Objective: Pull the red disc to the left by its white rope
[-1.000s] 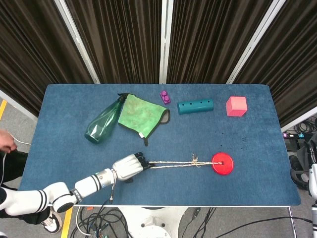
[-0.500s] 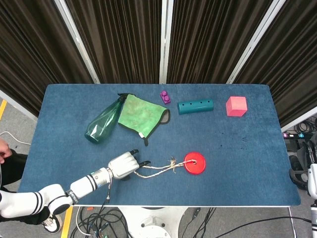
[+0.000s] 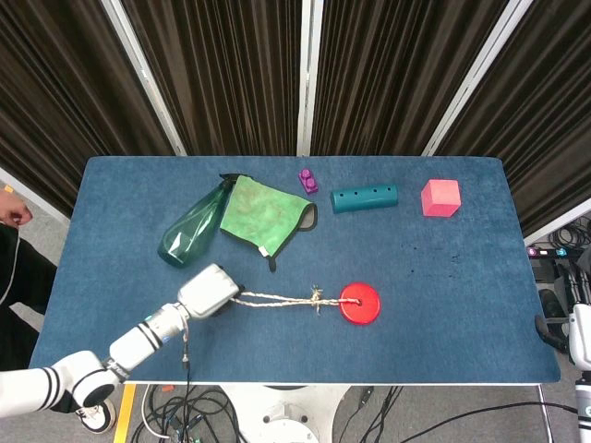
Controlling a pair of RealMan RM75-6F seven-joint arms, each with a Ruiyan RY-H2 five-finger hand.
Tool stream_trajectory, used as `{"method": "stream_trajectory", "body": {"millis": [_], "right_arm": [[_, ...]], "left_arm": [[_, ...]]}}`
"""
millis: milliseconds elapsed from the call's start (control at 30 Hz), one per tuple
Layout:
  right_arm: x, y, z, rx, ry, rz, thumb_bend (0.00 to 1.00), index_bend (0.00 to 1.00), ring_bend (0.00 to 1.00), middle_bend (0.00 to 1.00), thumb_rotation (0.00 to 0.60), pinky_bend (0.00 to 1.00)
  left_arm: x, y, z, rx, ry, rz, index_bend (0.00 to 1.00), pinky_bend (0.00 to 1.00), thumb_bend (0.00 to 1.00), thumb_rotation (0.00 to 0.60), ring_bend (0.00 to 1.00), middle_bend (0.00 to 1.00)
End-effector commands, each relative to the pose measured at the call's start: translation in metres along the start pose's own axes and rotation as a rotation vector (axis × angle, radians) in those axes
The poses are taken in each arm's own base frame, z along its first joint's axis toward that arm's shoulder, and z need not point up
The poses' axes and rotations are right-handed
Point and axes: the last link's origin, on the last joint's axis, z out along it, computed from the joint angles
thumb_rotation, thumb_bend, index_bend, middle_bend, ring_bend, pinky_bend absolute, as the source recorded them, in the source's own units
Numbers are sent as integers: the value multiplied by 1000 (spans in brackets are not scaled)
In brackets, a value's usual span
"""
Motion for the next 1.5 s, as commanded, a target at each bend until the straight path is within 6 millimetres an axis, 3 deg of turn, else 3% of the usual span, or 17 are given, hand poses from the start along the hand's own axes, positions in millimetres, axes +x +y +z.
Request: {"method": "stream_trajectory", "body": {"millis": [33,200,433,700,833,1000,1133,1367,1467,1500], "right_arm": [[1,1,0,-3,3,-3,252,0,0,0,600,0],[0,0,1,-3,-2,-4,252,0,0,0,600,0],[1,-7,2,17,1,-7,253,0,0,0,600,0],[3,-14,2,31,8,-14,254,0,0,0,600,0],[4,-14,2,27,8,-17,254,0,0,0,600,0],[3,-15,1,29,3,-18,254,0,0,0,600,0],[3,-14,1,26,3,-18,254,0,0,0,600,0],[-1,-16,2,29,-11,-17,254,0,0,0,600,0],[-1,-15,2,26,-10,-14,254,0,0,0,600,0],[-2,-14,2,24,-13,-15,254,0,0,0,600,0]], "left_arm": [[7,-29,-41,114,23,13,719,708,408,600,926,1000],[18,-67,-105,304,27,49,726,706,406,600,926,1000],[32,-94,-176,494,-20,81,730,699,405,600,926,1000],[47,-142,-228,779,-59,158,739,700,406,600,926,1000],[49,-148,-240,851,-75,159,741,703,405,600,926,1000],[54,-157,-244,917,-87,183,743,705,404,600,926,1000],[52,-150,-233,876,-29,129,743,706,404,600,926,1000],[51,-115,-184,587,214,-15,743,711,388,600,897,1000],[48,-100,-163,456,254,-61,708,704,374,600,811,1000],[46,-97,-157,425,244,-57,666,696,326,600,769,984]]}}
